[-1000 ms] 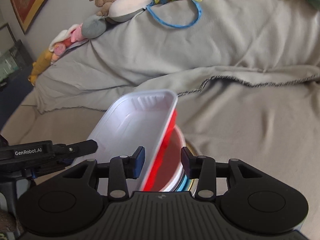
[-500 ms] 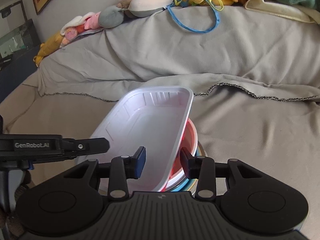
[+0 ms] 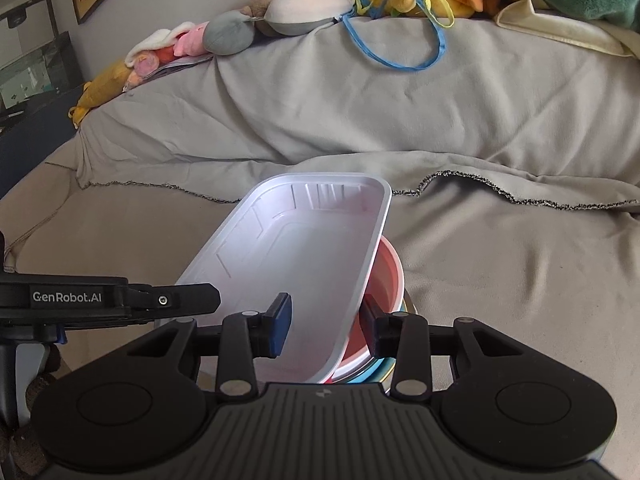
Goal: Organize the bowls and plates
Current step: 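Lower the white tray onto the white cup in the stack, then open the right tool and pull both tools back from the stack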
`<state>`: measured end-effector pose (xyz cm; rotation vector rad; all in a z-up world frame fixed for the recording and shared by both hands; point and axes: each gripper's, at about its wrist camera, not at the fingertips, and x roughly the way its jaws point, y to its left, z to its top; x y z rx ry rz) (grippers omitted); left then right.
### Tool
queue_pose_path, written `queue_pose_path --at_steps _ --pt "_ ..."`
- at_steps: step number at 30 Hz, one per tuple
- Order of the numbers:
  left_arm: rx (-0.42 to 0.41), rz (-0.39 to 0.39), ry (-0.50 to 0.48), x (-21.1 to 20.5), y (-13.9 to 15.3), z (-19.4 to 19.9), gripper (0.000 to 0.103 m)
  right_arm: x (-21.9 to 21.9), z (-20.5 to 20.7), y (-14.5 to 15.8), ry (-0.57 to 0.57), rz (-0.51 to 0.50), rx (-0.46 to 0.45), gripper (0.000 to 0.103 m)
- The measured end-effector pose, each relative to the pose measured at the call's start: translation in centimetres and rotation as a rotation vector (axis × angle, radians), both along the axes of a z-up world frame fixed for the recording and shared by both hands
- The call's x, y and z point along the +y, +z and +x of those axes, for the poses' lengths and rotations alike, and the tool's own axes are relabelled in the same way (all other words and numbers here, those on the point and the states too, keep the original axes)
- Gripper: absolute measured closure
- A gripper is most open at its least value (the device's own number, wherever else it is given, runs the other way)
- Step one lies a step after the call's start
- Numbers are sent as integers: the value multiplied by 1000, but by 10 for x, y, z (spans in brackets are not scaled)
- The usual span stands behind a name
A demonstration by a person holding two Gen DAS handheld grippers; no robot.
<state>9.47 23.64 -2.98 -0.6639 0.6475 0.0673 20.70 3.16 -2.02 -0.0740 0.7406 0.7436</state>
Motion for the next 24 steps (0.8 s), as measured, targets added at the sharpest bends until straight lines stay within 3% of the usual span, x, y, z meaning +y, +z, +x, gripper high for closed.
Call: queue_pose_path --at_steps 24 --pt "-8 66 25 -11 12 -10 83 -8 -4 1 -15 6 -2 66"
